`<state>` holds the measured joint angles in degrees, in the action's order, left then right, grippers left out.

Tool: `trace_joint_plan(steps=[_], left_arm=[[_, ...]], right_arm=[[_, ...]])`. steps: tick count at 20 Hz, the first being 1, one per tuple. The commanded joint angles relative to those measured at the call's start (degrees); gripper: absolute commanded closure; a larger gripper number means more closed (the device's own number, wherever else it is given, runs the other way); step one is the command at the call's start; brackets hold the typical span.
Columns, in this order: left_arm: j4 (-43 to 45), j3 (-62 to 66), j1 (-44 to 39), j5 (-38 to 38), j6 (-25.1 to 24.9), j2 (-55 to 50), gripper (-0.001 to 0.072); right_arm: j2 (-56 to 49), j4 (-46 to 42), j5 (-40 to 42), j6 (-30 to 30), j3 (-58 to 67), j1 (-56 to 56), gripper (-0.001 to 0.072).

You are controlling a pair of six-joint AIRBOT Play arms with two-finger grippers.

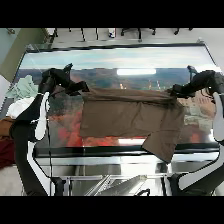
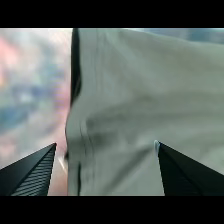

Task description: Fold the shirts.

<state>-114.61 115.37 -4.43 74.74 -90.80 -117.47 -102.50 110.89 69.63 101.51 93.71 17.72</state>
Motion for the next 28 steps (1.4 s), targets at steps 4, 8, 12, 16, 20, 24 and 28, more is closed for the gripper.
trace_joint_plan(steps=[4,8,12,16,20,24,28], left_arm=[[-0.5,-9.4,7.3,13.6,0.3,12.6,0.0018],[-1.2,-42.2,9.0,3.8,-5.3,26.2,0.0018],[-12.8,-62.9,8.6,-9.5,-13.6,31.8,0.0019],[-18.6,-65.9,7.3,-11.0,-17.4,30.2,0.0020],[-18.5,-61.4,1.1,-8.6,-17.4,26.0,0.0296],[-18.4,-55.1,-1.8,-4.9,-19.3,22.8,0.0695],[-17.9,-53.7,-1.1,-3.7,-19.2,22.7,0.0695]], right_arm=[[13.5,0.6,13.9,-1.7,-2.3,11.1,0.0317],[24.5,1.9,14.7,0.9,-23.4,22.9,0.0317],[29.3,8.4,12.7,3.3,-38.2,33.7,0.0316],[29.3,9.2,14.0,4.6,-44.1,35.3,0.0316],[29.3,9.4,13.9,4.8,-49.7,35.0,0.0171],[29.2,9.4,10.9,4.8,-55.6,34.7,0.0171],[26.7,9.4,6.8,5.2,-58.5,30.4,0.0173]])
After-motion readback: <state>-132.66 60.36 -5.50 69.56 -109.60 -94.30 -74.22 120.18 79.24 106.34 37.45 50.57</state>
